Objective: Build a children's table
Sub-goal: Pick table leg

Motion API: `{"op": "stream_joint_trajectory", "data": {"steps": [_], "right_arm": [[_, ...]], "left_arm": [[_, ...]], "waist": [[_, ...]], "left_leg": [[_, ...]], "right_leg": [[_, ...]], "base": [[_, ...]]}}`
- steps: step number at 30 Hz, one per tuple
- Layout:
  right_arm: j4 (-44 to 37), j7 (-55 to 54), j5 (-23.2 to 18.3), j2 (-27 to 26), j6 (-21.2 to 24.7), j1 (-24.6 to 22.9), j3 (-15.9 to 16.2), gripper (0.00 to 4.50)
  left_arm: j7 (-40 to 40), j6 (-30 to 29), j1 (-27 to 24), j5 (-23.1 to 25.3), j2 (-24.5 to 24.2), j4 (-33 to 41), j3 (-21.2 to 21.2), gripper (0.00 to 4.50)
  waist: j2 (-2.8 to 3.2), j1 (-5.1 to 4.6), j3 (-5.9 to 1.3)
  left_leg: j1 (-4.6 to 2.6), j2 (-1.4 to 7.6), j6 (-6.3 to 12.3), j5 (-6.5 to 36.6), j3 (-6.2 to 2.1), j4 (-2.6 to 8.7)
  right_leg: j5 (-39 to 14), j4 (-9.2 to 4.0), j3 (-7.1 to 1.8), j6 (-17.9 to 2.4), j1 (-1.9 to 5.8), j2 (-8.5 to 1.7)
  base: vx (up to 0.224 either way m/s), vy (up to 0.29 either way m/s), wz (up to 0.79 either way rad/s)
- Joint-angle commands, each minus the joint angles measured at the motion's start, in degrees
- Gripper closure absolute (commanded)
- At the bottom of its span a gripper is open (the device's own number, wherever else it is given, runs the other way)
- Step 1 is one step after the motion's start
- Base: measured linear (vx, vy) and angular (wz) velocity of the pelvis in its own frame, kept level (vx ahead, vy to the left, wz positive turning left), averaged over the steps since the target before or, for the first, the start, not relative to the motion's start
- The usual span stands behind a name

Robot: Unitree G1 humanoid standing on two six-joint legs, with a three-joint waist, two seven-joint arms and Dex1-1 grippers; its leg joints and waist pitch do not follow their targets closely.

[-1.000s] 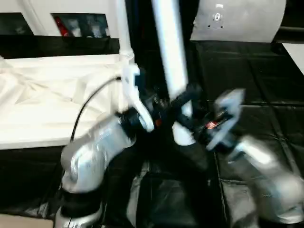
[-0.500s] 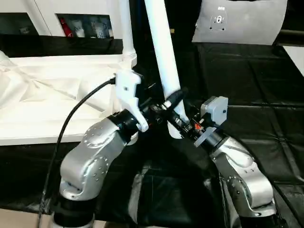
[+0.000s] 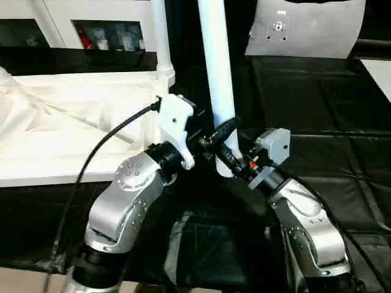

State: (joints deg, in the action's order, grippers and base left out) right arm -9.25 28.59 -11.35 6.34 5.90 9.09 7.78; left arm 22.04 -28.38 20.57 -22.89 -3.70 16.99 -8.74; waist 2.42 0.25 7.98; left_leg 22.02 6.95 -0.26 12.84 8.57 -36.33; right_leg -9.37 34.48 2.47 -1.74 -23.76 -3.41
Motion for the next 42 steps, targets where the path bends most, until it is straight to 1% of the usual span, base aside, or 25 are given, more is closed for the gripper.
{"op": "stream_joint_trajectory", "data": {"steps": [1,3,4,7,9,11,12,14,20,21,22,24,25,27,29,30,32,33,34,35,36,37,39,41,42], "right_arm": [[0.45,1.10,0.67,-0.47,-1.83,0.99,2.53,2.57],[0.67,1.07,0.66,-0.52,-2.03,1.19,2.55,2.57],[0.96,1.06,0.67,-0.58,-2.23,1.43,2.56,2.57],[2.23,1.22,0.69,-0.82,-2.70,2.42,2.56,2.57],[2.92,1.54,0.57,-0.96,-2.74,2.94,2.57,2.57],[3.12,1.64,0.52,-1.02,-2.76,3.10,2.56,2.57],[3.39,1.70,0.59,-1.11,-2.86,3.40,2.58,2.57],[3.81,1.77,0.54,-1.19,-3.01,3.79,2.59,2.57],[5.71,2.40,-0.28,-1.47,-2.11,5.54,2.56,2.57],[5.92,2.61,-0.70,-1.56,-1.56,5.79,2.41,2.01],[6.11,2.61,-1.06,-1.56,-0.57,6.13,2.14,1.87],[6.56,2.41,-1.22,-1.42,0.38,6.60,1.69,1.82],[7.01,2.87,-0.95,-0.93,0.17,6.93,1.69,1.52],[7.45,2.72,-0.48,-0.59,-0.44,7.10,1.50,1.44],[7.06,2.78,-1.53,-0.56,0.37,6.85,0.85,1.34],[5.95,3.46,-3.91,-0.03,2.04,6.52,-0.50,1.22],[4.86,4.09,-5.79,0.78,3.53,6.46,-1.86,0.99],[4.86,4.09,-5.79,0.78,3.53,6.46,-1.86,0.96],[4.33,3.91,-7.24,1.22,4.98,6.70,-3.46,0.96],[4.15,3.92,-7.90,1.37,5.59,6.79,-4.06,0.72],[4.07,3.85,-8.80,1.68,6.26,7.11,-5.16,0.72],[3.88,3.01,-10.53,1.84,7.95,7.69,-7.13,0.60],[3.23,2.95,-14.30,3.03,12.60,8.89,-9.87,0.51],[2.66,4.70,-16.97,4.90,15.84,9.74,-10.75,0.28],[2.35,6.96,-18.40,6.47,17.26,10.22,-10.59,0.17]], "left_arm": [[-2.34,-2.28,-0.09,-4.62,3.08,-1.27,2.23,2.43],[-2.96,-3.04,-0.09,-5.88,3.98,-1.40,3.09,2.46],[-3.38,-3.50,0.00,-6.93,4.65,-1.42,3.82,2.49],[-4.94,-4.30,0.81,-9.76,6.61,-1.48,6.41,2.54],[-5.22,-4.18,1.36,-9.73,6.81,-1.67,7.00,2.56],[-5.02,-4.06,1.46,-9.29,6.57,-1.71,6.83,2.58],[-5.23,-4.22,1.55,-9.12,6.55,-1.68,6.83,2.58],[-5.46,-4.60,1.71,-9.04,6.57,-1.60,6.91,2.59],[-6.29,-5.66,2.55,-7.44,5.32,-2.55,6.91,2.60],[-6.44,-5.65,2.73,-7.02,4.94,-2.87,6.85,2.60],[-6.80,-5.44,3.28,-6.66,4.74,-3.46,7.19,2.60],[-7.00,-5.04,4.26,-5.76,4.09,-4.38,7.44,2.60],[-6.82,-4.81,4.95,-4.50,3.09,-5.13,7.07,2.61],[-6.36,-4.78,5.34,-3.46,2.03,-5.67,6.51,2.62],[-5.95,-4.73,5.76,-3.06,1.25,-6.41,6.57,2.62],[-5.38,-4.84,6.42,-3.17,0.25,-7.41,7.15,2.62],[-4.97,-5.04,6.95,-3.50,-0.39,-7.96,7.76,2.62],[-4.97,-5.04,6.95,-3.50,-0.39,-7.96,7.76,2.62],[-4.38,-5.38,7.33,-4.11,-0.87,-8.26,8.17,2.62],[-4.16,-5.53,7.44,-4.34,-1.02,-8.34,8.30,2.62],[-3.81,-5.66,7.63,-4.61,-1.30,-8.51,8.50,2.62],[-3.00,-5.96,7.88,-5.22,-1.73,-8.74,8.74,2.62],[-0.97,-6.54,8.30,-6.17,-2.88,-9.01,8.91,2.62],[1.10,-6.70,8.79,-6.65,-4.15,-9.42,8.78,2.62],[2.89,-6.61,9.14,-6.40,-5.48,-9.74,8.17,2.62]], "waist": [[-0.39,0.12,-5.25],[-0.45,0.13,-5.34],[-0.68,0.20,-5.65],[-0.67,0.22,-5.64],[-1.18,0.34,-5.94],[-0.78,0.43,-5.90],[-0.98,0.44,-6.14],[-1.05,0.41,-6.20],[-1.01,0.38,-6.21],[-1.07,0.39,-6.19],[-1.11,0.37,-6.25],[-1.06,0.38,-6.17],[-1.06,0.43,-6.17],[-0.99,0.46,-6.21],[-0.87,0.44,-6.26],[-0.87,0.46,-6.21],[-0.87,0.46,-6.29],[-0.86,0.50,-6.29],[-0.74,0.57,-6.28],[-0.72,0.66,-6.30],[-0.77,0.74,-6.35],[-0.59,0.84,-6.34],[-0.69,0.94,-6.32],[-0.58,1.36,-6.43],[-0.64,1.43,-6.30]], "left_leg": [[-0.36,5.38,6.26,4.12,-1.82,4.51],[-0.22,5.26,6.00,4.37,-1.73,4.38],[-0.16,5.20,6.06,4.16,-1.71,4.29],[-0.14,5.17,6.16,4.48,-1.68,4.24],[-0.24,5.14,6.53,4.10,-1.55,4.17],[-0.30,5.24,6.42,4.50,-1.65,4.28],[-0.31,5.33,6.29,4.26,-1.73,4.30],[-0.37,5.34,6.21,4.55,-1.70,4.32],[-0.44,5.22,5.18,6.55,-1.65,4.40],[-0.47,5.21,5.12,6.86,-1.67,4.45],[-0.48,5.15,5.06,6.93,-1.65,4.41],[-0.43,5.08,4.61,7.63,-1.65,4.42],[-0.50,5.08,4.17,7.99,-1.66,4.47],[-0.35,5.14,3.94,7.98,-1.77,4.56],[-0.37,5.12,3.94,7.88,-1.79,4.53],[-0.29,4.95,4.10,7.60,-1.76,4.50],[-0.36,4.98,4.16,7.71,-1.79,4.46],[-0.40,4.93,4.25,7.68,-1.76,4.46],[-0.51,5.02,4.17,7.51,-1.80,4.50],[-0.43,5.03,4.26,7.14,-1.80,4.51],[-0.45,5.07,4.26,6.84,-1.78,4.46],[-0.47,5.03,4.29,6.77,-1.80,4.45],[-0.55,4.92,4.38,6.70,-1.77,4.46],[-0.71,4.88,4.34,5.83,-1.67,4.36],[-0.73,4.80,4.45,6.24,-1.62,4.38]], "right_leg": [[-9.51,-3.38,-2.94,-15.32,3.92,-5.23],[-10.24,-3.54,-2.90,-15.43,3.98,-5.29],[-10.41,-3.47,-2.88,-15.05,4.10,-5.25],[-11.62,-3.55,-2.81,-14.88,3.99,-5.23],[-12.03,-3.73,-2.81,-14.23,3.92,-5.15],[-12.70,-3.74,-2.73,-13.83,3.71,-5.04],[-11.98,-3.54,-2.70,-13.69,3.82,-5.06],[-11.43,-3.48,-2.70,-13.80,3.75,-5.03],[-13.13,-3.70,-2.77,-13.27,3.70,-4.99],[-13.49,-3.75,-2.75,-13.15,3.72,-4.96],[-13.61,-3.74,-2.73,-13.14,3.73,-4.94],[-14.91,-3.88,-2.70,-12.76,3.73,-4.98],[-15.76,-3.98,-2.71,-12.19,3.65,-4.95],[-15.47,-3.90,-2.67,-12.09,3.71,-4.95],[-15.09,-3.83,-2.68,-11.97,3.72,-4.94],[-14.88,-3.88,-2.71,-11.90,3.80,-5.00],[-15.43,-3.94,-2.64,-11.78,3.81,-4.96],[-15.40,-3.95,-2.64,-11.74,3.81,-4.89],[-15.05,-3.96,-2.62,-11.99,3.67,-4.88],[-14.18,-3.83,-2.63,-12.31,3.75,-4.89],[-13.52,-3.71,-2.62,-12.62,3.70,-4.89],[-13.41,-3.69,-2.60,-12.79,3.70,-4.94],[-13.89,-3.80,-2.58,-13.01,3.74,-4.88],[-13.41,-3.67,-2.53,-12.96,3.66,-4.76],[-13.92,-3.85,-2.51,-12.79,3.68,-4.66]], "base": [[0.000,0.000,0.00],[0.000,0.000,0.00],[0.000,0.000,0.00],[0.000,0.000,0.00],[0.000,0.000,0.00],[0.000,0.000,0.00],[0.000,0.000,0.00],[0.000,0.000,0.00],[0.000,0.000,0.00],[0.000,0.000,0.00],[0.000,0.000,0.00],[0.000,0.000,0.00],[0.000,0.000,0.00],[0.000,0.000,0.00],[0.000,0.000,0.00],[0.000,0.000,0.00],[0.000,0.000,0.00],[0.000,0.000,0.00],[0.000,0.000,0.00],[0.000,0.000,0.00],[0.000,0.000,0.00],[0.000,0.000,0.00],[0.000,0.000,0.00],[0.000,0.000,0.00],[0.000,0.000,0.00]]}}
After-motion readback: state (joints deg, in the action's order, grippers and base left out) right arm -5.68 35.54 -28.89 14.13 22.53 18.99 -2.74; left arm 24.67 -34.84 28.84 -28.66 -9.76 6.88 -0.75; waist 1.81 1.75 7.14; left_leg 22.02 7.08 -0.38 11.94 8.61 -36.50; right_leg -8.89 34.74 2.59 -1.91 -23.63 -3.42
